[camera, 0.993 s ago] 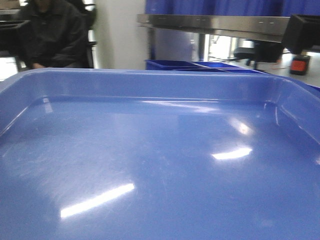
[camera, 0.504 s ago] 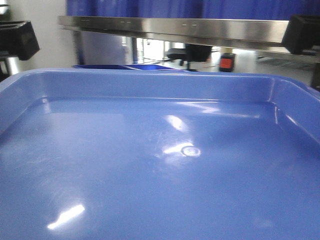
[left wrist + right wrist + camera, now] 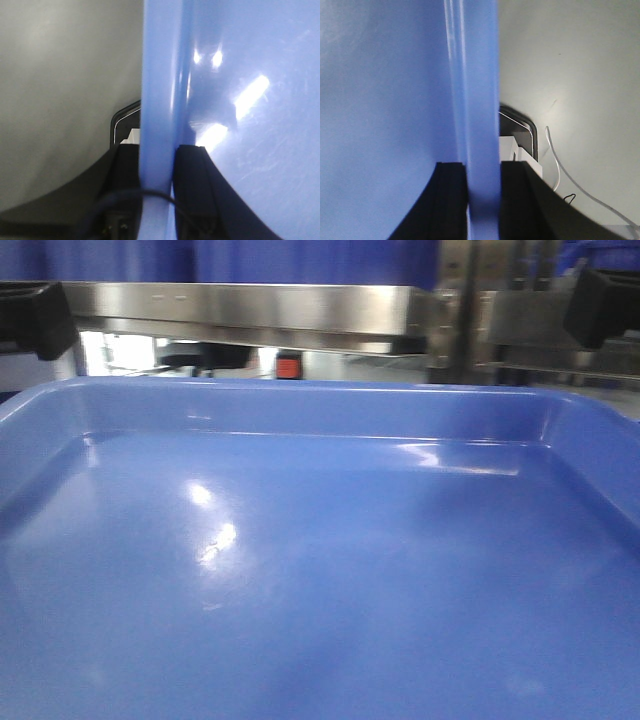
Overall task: Grab blue tray and place on right shelf
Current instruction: 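Carry the tray in both grippers as the base drives to the shelf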
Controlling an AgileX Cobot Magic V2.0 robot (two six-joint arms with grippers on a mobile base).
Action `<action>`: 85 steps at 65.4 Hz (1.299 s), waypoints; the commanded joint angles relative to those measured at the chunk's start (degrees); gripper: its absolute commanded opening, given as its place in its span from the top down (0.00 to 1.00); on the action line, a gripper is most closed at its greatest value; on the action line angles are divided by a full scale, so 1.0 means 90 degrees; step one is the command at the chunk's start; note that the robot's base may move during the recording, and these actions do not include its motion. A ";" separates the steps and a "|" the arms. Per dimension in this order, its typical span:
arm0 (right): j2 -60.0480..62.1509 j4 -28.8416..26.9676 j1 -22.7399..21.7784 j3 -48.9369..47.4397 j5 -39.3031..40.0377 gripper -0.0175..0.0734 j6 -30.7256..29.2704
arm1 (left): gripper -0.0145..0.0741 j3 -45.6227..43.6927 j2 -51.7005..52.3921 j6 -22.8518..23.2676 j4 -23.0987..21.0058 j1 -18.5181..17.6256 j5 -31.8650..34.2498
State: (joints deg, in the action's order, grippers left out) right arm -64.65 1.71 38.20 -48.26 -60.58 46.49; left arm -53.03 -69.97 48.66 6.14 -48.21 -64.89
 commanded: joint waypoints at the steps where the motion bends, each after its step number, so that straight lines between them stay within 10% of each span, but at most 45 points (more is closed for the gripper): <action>1: 0.0114 0.0240 0.0001 -0.0193 0.0034 0.63 0.0060 | 0.77 -0.0156 0.0165 0.0083 0.0130 -0.0064 -0.0148; 85: 0.0114 0.0240 0.0001 -0.0193 0.0034 0.63 0.0060 | 0.77 -0.0156 0.0165 0.0083 0.0130 -0.0064 -0.0159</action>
State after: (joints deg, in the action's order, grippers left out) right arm -64.65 1.71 38.20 -48.26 -60.76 46.49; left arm -53.03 -69.97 48.66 6.14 -48.21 -64.89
